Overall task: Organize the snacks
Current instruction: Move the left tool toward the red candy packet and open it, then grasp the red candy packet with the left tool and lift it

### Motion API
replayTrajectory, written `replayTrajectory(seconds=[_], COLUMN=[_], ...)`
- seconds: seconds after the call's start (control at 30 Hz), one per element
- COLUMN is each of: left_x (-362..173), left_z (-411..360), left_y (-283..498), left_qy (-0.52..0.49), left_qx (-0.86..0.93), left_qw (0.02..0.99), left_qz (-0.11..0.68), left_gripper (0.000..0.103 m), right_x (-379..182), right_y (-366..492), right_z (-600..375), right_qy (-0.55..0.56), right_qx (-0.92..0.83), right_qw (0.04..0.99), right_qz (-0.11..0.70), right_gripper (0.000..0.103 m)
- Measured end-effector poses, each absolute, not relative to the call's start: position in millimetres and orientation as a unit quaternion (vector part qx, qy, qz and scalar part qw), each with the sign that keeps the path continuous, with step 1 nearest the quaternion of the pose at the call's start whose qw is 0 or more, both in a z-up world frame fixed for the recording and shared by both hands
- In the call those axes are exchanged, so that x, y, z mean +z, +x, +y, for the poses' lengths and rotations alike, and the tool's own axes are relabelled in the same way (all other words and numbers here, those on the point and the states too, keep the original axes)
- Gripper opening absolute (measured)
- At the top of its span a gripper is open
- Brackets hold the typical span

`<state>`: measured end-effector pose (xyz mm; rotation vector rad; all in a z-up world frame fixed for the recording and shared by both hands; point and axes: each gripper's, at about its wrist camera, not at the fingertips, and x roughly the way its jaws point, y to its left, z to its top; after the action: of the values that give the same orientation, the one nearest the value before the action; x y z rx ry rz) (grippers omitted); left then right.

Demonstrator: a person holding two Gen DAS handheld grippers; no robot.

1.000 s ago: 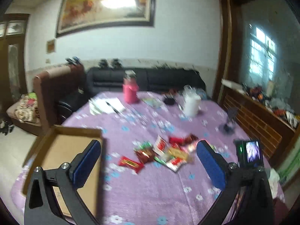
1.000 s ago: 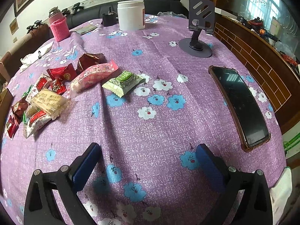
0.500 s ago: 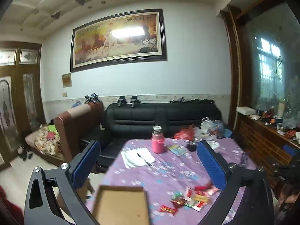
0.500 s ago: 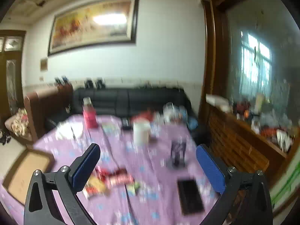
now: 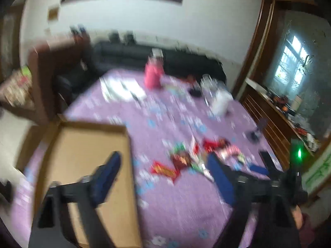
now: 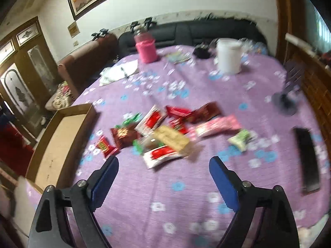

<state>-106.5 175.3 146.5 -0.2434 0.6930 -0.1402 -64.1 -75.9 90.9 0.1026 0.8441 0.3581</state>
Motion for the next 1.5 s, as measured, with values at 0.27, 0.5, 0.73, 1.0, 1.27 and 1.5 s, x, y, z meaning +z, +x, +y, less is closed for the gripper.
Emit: replayTrajectory(seconds=[0.27,0.5,0.73,1.0,1.27,1.5], left_x=[82,48,28,35,51,23], left_z=[144,123,106,100,95,72], left_y=[-56,-5,5,-21,-18,1], left_qy=[-0.135,-0.091,-0.036,-0.011,0.026,0.032], left_qx=[-0.101,-0.038,-0.037,-0.091,-0.123,-0.179], left_qw=[0.895,0.880,0.876,0.876,0.889,0.845], left_qz=[0.412,0.465,0.479,0.474,0.440,0.502], left_gripper=[0.068,0.065,0.035,0.002,0.069,0.048], right_x=[64,57,49,40,38,40], right_y=[-53,-56,-52,-52,-51,-53], right_z=[-60,-77,-105,-115,-124,-126], right_qy=[0.090,0.079,0.124,0.140,0.160,0.154], right_qx=[0.209,0.170,0.164,0.158,0.153,0.142], right_qw=[0.879,0.906,0.907,0.906,0.903,0.909], right_qz=[0.420,0.379,0.367,0.366,0.368,0.360], right_gripper=[0.092,0.092,0.092,0.092,0.092,0.092])
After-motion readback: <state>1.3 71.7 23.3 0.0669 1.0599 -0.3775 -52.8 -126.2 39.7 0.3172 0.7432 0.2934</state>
